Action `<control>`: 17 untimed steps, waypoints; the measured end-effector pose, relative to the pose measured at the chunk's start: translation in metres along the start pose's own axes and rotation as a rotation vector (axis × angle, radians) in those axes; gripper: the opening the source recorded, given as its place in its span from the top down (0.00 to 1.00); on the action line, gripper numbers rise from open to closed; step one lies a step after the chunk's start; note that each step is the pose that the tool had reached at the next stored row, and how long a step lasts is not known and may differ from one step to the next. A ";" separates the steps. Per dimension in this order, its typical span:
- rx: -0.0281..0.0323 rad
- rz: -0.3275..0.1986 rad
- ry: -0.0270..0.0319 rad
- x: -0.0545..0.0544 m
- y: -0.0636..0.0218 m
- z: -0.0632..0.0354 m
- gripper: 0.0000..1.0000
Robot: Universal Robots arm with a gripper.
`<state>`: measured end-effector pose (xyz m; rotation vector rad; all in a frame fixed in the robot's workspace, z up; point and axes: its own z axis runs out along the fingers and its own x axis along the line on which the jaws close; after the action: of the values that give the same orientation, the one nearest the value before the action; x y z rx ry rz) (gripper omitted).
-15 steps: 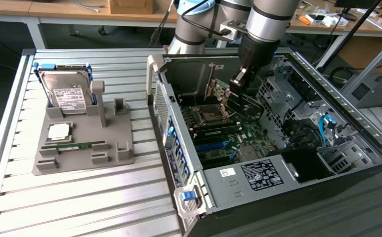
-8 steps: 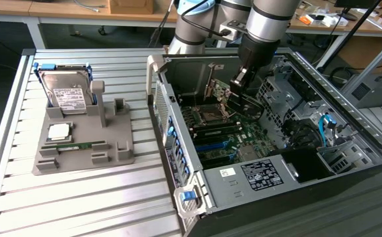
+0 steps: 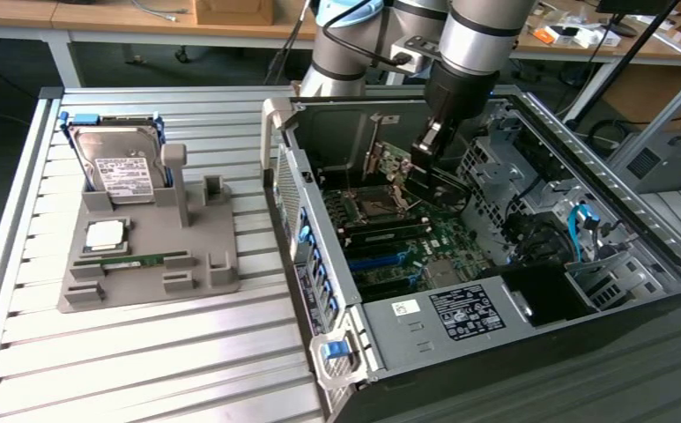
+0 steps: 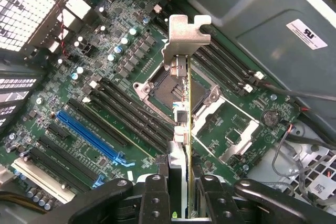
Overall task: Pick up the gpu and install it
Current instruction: 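Insert the gpu into the slot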
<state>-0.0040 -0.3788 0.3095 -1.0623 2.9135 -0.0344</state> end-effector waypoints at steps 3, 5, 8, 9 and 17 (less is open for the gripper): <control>-0.0003 -0.010 -0.0003 0.000 0.0000 0.0000 0.73; -0.0005 -0.018 -0.0005 0.000 0.0000 0.0000 0.73; -0.0008 -0.029 -0.0010 0.000 0.0000 0.0000 0.73; -0.0010 -0.034 -0.0011 0.000 0.0000 0.0000 0.73; -0.0018 -0.060 -0.0020 0.000 0.0000 0.0000 0.73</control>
<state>-0.0040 -0.3788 0.3095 -1.1493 2.8797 -0.0325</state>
